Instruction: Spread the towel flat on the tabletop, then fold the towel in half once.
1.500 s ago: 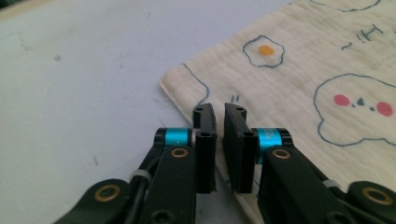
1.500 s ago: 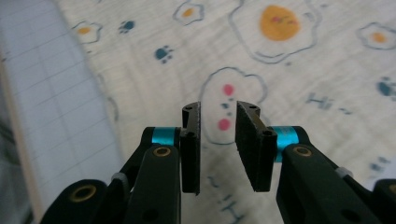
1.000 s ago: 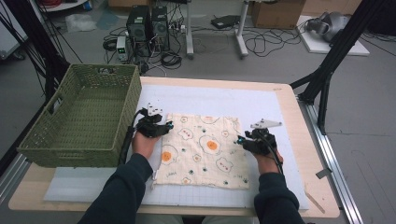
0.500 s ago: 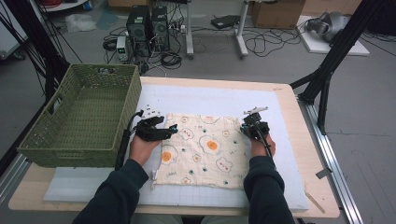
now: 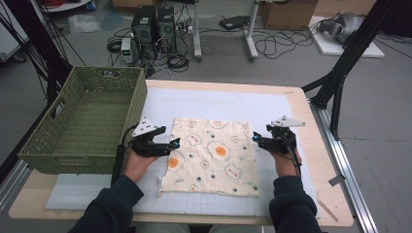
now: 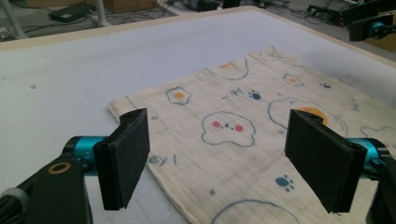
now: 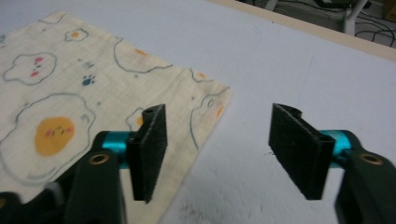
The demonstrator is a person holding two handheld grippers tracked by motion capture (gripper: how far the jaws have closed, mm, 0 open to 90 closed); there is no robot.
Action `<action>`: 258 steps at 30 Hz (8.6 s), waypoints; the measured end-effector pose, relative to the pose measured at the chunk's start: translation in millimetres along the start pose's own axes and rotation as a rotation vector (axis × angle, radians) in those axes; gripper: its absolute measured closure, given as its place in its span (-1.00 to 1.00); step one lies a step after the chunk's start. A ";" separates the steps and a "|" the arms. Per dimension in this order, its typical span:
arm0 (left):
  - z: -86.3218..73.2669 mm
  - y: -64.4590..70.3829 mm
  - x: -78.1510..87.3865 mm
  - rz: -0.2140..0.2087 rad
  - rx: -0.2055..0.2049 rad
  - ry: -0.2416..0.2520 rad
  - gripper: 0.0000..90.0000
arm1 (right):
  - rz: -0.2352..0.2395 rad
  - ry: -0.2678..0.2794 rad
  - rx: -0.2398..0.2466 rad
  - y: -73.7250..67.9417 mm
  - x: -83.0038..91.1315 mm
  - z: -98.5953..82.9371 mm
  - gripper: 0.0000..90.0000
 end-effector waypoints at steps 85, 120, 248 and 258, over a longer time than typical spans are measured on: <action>3.3 -65.7 -98.9 0.208 -0.031 -0.280 0.21 | 0.167 0.010 -0.012 -25.4 20.6 -31.6 -0.76; 20.6 -58.5 -84.5 0.134 0.050 -0.165 0.92 | 0.147 -0.052 -0.086 12.4 -31.7 -3.1 -0.76; -43.9 38.4 30.9 -0.083 -0.062 -0.168 0.84 | 0.275 -0.066 0.185 -75.8 42.4 -54.4 0.90; -28.6 27.0 37.8 -0.059 0.025 -0.071 0.11 | 0.312 -0.112 0.216 -83.4 41.9 -62.3 0.80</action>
Point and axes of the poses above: each handheld gripper's, and its own axes: x roughly backward along the jaws, z roughly out of its top, y roughly to its right, the point moved 6 cm from there along -x, roughly forward along the jaws
